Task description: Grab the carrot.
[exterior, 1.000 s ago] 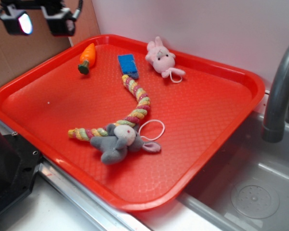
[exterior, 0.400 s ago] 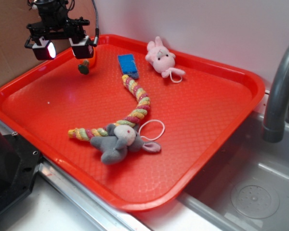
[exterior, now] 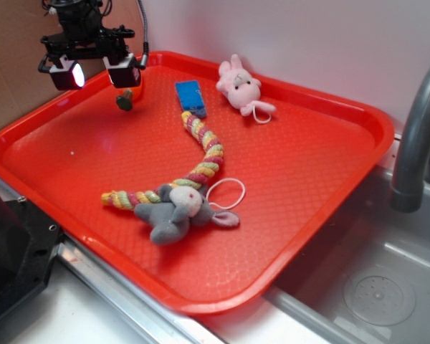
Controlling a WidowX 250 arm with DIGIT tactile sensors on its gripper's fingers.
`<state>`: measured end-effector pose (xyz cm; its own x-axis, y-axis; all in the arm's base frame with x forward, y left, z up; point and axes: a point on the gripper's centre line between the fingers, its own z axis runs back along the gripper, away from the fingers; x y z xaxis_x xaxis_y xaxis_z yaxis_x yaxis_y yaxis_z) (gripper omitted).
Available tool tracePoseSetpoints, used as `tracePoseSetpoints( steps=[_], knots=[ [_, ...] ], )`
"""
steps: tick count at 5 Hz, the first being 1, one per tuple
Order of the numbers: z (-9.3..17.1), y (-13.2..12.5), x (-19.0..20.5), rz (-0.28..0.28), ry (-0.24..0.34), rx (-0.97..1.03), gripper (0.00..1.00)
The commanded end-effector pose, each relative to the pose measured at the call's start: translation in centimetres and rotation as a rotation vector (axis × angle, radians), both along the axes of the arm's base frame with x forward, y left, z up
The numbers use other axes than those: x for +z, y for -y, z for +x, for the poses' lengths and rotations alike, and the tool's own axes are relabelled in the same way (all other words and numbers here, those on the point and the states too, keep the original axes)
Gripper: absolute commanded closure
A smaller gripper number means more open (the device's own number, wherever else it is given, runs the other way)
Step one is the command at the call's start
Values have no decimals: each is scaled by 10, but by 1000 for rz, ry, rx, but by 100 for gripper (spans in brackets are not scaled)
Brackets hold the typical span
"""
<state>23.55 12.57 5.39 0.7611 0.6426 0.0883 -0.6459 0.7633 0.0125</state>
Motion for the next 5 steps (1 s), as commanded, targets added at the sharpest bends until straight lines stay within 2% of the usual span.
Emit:
tracePoseSetpoints(
  steps=[1, 2, 3, 4, 5],
  knots=[
    [24, -17, -38, -28, -65, 28, 0],
    [24, -8, -35, -53, -66, -2, 0],
    [20, -3, -22, -50, -26, -15, 0],
    [21, -1, -23, -41, -32, -22, 0],
    [20, -2, -30, -44, -40, -20, 36]
  ],
)
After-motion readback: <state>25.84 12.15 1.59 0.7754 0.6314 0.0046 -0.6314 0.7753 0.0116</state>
